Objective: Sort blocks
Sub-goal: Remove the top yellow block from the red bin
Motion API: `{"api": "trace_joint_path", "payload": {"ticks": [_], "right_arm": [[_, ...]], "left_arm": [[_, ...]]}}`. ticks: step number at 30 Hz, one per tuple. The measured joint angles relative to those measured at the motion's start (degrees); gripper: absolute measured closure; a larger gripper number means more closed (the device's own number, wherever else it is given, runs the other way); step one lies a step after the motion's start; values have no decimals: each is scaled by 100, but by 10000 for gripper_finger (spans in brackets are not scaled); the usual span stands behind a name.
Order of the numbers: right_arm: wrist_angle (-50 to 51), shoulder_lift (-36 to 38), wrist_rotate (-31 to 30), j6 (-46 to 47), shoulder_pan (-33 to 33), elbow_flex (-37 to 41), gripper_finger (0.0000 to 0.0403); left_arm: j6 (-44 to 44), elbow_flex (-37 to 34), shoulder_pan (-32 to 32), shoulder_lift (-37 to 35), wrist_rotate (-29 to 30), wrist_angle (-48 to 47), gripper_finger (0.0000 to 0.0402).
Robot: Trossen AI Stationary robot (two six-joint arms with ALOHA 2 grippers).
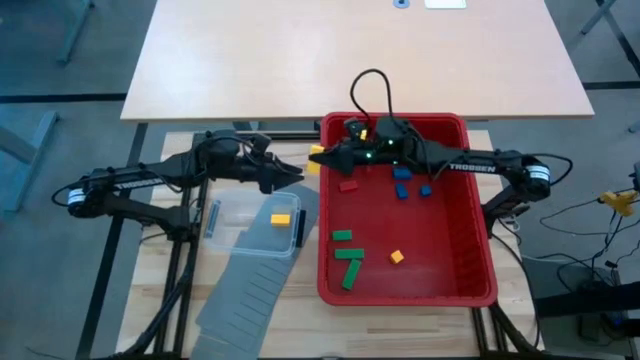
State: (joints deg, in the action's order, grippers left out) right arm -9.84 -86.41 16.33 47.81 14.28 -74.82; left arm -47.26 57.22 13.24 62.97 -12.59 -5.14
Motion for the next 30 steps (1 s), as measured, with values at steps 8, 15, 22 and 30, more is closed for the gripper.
{"api": "trace_joint_path", "payload": {"ticks": [8, 15, 22, 30], "right_arm": [[-14, 2, 110, 10, -75, -22, 291], [-40, 2, 117, 13, -118, -22, 291], [-33, 2, 150, 13, -135, -22, 291], [-82, 2, 171, 13, -131, -22, 291]], "left_arm": [[448, -5, 1, 78, 156, 57, 89], [551, -5, -1, 302, 104, 331, 89], [639, -5, 2, 355, -19, 812, 89], [675, -5, 2, 388, -80, 966, 89]]}}
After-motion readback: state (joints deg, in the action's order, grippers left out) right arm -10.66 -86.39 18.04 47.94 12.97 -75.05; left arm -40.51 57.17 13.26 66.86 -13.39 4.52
